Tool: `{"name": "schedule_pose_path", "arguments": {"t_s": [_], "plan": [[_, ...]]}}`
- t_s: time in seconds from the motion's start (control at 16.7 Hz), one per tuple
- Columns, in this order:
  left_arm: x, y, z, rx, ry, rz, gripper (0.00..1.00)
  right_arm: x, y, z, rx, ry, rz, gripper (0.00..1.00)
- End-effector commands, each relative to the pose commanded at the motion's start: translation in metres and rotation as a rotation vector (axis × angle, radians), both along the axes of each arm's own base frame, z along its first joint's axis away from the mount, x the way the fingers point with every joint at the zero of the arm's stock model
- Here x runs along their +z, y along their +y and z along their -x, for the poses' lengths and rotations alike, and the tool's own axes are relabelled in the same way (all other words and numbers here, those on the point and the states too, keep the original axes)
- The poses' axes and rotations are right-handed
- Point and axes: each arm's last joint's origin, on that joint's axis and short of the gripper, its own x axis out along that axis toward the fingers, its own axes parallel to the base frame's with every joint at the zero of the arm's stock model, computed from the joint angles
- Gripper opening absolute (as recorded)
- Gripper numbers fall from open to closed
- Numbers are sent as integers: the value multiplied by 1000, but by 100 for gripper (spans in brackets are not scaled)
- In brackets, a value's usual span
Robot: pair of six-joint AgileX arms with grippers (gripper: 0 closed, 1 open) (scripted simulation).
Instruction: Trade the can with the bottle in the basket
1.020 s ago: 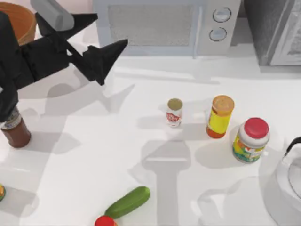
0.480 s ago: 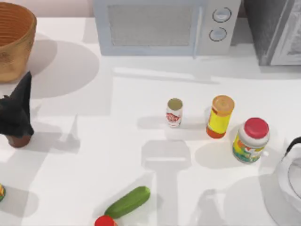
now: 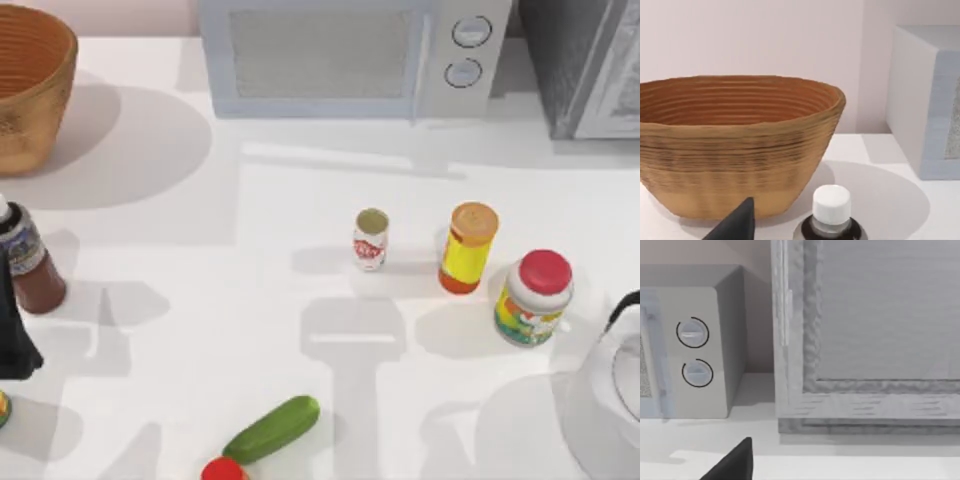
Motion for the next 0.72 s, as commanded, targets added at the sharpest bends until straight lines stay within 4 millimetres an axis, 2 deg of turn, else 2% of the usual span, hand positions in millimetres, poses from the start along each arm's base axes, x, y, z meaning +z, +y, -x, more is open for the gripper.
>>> {"name": "schedule_pose_path", "arguments": {"t_s": [0.12, 0.72], "plan": [[-5, 1, 1, 18, 3, 0, 100, 0, 0, 0, 0, 0, 0, 100], [-3, 1, -6, 11, 13, -2, 100, 0, 0, 0, 0, 0, 0, 100]]}}
